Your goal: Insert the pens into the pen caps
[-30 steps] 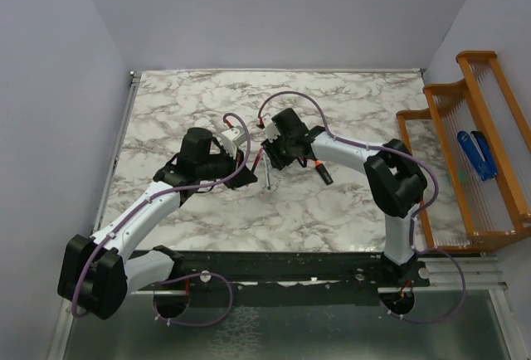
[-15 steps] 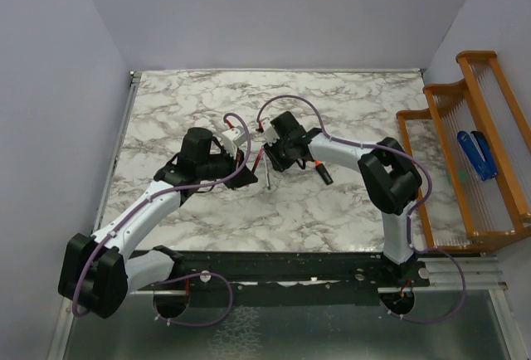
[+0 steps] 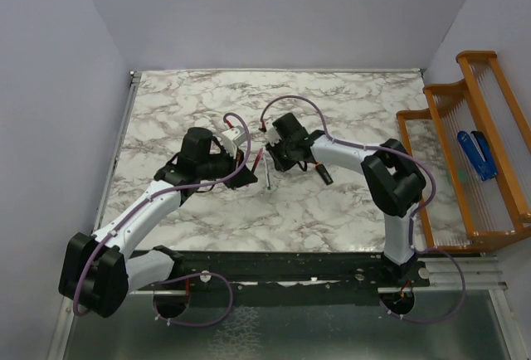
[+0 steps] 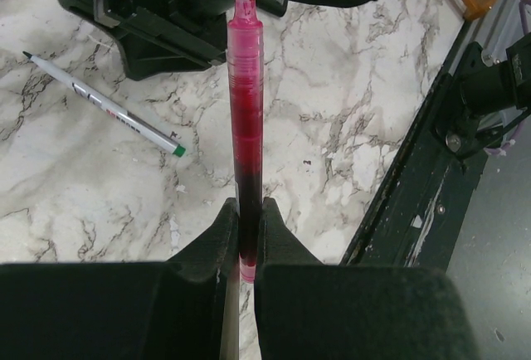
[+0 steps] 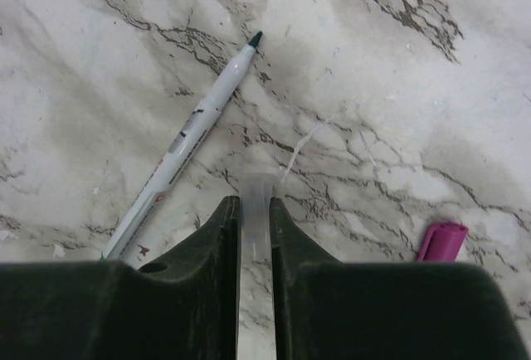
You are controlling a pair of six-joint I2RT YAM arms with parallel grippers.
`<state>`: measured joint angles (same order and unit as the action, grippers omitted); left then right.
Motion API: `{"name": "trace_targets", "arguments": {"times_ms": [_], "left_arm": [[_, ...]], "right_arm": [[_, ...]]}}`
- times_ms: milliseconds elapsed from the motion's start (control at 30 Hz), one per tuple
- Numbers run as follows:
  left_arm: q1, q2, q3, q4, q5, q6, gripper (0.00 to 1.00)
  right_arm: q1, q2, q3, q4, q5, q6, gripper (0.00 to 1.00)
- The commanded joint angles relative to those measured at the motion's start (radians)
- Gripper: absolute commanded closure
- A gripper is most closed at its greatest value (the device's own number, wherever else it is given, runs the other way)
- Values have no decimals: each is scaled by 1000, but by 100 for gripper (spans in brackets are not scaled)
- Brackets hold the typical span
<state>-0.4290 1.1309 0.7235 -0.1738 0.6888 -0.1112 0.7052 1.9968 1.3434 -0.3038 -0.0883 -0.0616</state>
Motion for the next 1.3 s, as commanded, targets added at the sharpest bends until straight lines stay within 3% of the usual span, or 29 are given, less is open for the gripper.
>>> {"name": "trace_targets", "arguments": {"times_ms": [0, 200, 367, 433, 700, 933, 1100, 1267], "left_arm": [[7, -4, 10, 30, 17, 0, 100], [11, 21, 13, 51, 41, -5, 100], [18, 22, 5, 63, 56, -6, 100], [19, 25, 5, 67, 61, -6, 100], [26, 32, -48, 270, 250, -138, 100], [30, 40, -144, 614, 323, -427, 100], [29, 19, -166, 695, 326, -482, 100], [29, 4, -176, 708, 326, -490, 100]], "right_arm": [[-1, -137, -44, 75, 58, 118, 82], [-3, -305, -58, 123, 7, 220, 82], [-3, -363, 44, -38, -52, 288, 86], [-3, -403, 16, -28, -62, 327, 88], [-3, -612, -244, 358, -99, 544, 92], [17, -719, -397, 652, -24, 664, 93], [33, -732, -427, 747, -7, 675, 93], [49, -721, -409, 735, -5, 669, 94]]}}
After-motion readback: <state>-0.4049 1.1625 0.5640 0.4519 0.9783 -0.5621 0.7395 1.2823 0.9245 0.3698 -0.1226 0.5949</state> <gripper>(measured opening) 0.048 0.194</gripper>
